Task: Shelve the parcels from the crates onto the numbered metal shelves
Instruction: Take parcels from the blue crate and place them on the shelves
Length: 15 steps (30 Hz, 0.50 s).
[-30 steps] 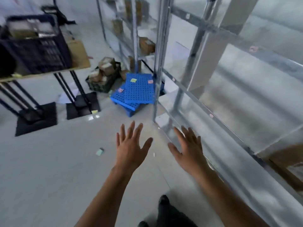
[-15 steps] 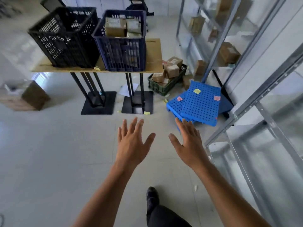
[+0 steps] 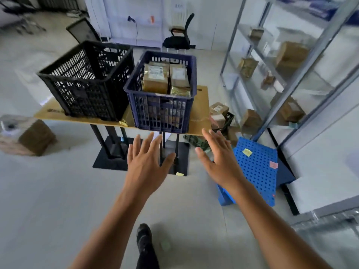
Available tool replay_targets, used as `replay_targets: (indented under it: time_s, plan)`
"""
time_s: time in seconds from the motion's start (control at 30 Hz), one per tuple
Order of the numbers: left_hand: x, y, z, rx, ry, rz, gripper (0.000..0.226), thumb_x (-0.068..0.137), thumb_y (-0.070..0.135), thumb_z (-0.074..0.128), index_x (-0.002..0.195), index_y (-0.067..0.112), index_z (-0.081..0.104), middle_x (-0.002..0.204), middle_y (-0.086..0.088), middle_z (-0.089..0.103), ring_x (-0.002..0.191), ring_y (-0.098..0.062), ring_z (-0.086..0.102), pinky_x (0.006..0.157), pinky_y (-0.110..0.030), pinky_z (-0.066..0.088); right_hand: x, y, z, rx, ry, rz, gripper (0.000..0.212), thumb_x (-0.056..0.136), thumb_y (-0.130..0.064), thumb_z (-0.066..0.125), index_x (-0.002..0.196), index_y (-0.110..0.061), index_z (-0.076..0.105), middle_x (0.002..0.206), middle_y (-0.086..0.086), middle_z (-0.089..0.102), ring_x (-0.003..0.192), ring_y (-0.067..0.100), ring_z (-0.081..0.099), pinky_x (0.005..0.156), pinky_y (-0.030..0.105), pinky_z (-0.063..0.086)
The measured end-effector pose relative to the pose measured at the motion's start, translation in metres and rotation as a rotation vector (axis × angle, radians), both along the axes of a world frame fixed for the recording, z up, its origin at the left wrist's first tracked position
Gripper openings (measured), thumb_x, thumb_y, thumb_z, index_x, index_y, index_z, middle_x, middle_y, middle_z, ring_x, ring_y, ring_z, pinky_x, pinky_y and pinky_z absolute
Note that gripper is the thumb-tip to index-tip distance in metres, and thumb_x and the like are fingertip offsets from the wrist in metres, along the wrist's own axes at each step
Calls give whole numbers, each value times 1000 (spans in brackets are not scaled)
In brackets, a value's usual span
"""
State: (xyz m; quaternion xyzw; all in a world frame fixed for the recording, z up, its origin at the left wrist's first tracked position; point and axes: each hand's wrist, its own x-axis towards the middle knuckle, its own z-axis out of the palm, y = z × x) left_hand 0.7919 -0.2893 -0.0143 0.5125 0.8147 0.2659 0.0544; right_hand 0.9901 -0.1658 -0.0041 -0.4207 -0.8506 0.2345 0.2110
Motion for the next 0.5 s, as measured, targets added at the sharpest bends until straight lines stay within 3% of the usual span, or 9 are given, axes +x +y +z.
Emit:
replay_targets:
  time_s: [0.13,0.27,0.37,0.5]
  plan:
    - [-70,62,6,-6,-23,-26,86,88,81,17,160,34,25,172,8,15,159,-23,-6,126,-46,-5,-65,55,7,4,-5,-4,69,104,-60,41,165,-31,26,173,0,21,161,16,8,130,47,14]
    - [-141,115,10,-40,-21,-32,82,93,79,25,161,34,23,172,8,13,159,-22,-7,129,-48,-1,-121,104,16,-31,-19,-14,74,99,-67,34,165,-36,22,172,-4,21,160,11,7,126,37,13]
    - [-183,159,14,-52,-23,-31,83,92,78,24,161,32,24,171,6,15,159,-24,-4,129,-49,2,-156,140,20,-34,-19,-28,76,97,-70,32,165,-36,23,172,-5,23,159,11,10,127,37,14]
    - [-221,219,14,-32,-72,-25,91,88,82,19,162,29,21,171,6,16,159,-21,-2,128,-45,3,-194,196,17,-48,-20,-34,79,95,-72,29,164,-34,26,170,-3,28,159,13,16,128,47,25]
